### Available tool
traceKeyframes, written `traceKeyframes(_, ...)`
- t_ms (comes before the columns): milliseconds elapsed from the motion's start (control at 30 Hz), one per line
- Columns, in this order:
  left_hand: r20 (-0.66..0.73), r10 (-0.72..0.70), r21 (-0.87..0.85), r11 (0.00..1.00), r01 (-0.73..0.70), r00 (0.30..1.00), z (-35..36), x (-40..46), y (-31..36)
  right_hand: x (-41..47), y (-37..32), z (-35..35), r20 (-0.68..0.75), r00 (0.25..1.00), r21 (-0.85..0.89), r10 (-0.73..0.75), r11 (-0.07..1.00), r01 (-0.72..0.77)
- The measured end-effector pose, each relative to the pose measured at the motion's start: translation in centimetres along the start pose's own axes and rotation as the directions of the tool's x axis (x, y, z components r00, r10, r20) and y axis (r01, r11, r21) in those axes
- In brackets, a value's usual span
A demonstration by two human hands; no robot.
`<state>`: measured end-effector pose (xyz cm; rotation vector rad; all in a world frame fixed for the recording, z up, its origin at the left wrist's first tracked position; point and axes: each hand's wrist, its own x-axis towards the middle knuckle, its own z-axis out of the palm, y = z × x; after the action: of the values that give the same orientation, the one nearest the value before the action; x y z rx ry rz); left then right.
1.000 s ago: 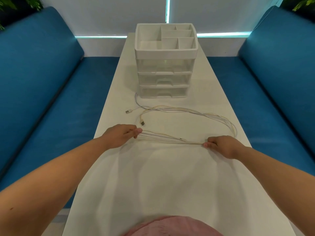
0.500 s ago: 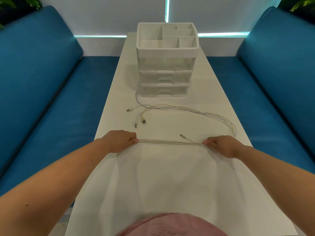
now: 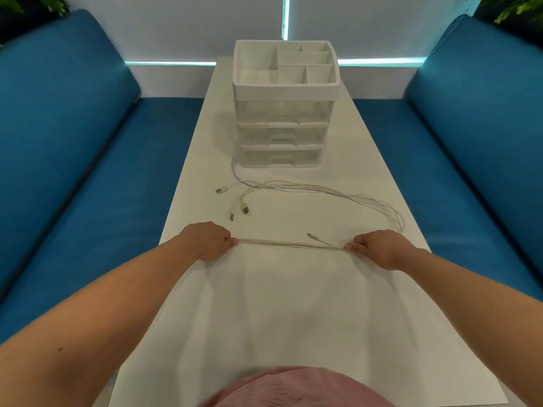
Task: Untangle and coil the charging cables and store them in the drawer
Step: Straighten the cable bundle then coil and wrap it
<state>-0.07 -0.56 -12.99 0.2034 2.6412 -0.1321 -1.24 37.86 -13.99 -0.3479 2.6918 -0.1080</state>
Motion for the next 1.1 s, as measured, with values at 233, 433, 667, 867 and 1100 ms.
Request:
traceKeyframes(233,0.004,-0.087,0.043,0.995,0.087,0.996,-0.1,-0.3,-0.2,-0.3,0.5,0.2,0.018,1.000,0.004,-0.010,1.000,0.010)
traceKeyframes(433,-0.022,-0.108,0.157,0.981,0.110,0.994,0.1,-0.8,-0.3,-0.1,0.1,0.3,0.021,1.000,0.021,-0.022,1.000,0.021)
traceKeyframes(667,-0.222,-0.162,0.133,0.972,0.194,0.962,0.6,-1.3,-0.2,0.0,0.0,-0.1,-0.004,0.999,0.012,-0.043,0.999,0.044)
traceKeyframes(867,-0.362,-0.055,0.299,0.939,0.172,0.931,0.1,-1.2,-0.1,-0.1,0.0,-0.2,0.001,0.998,-0.005,-0.061,0.998,0.061)
traceKeyframes(1100,-0.163,-0.091,0.200,0.972,0.123,0.982,-0.6,-0.9,0.3,-0.3,0.0,-0.3,-0.008,0.997,-0.019,-0.072,0.997,0.072)
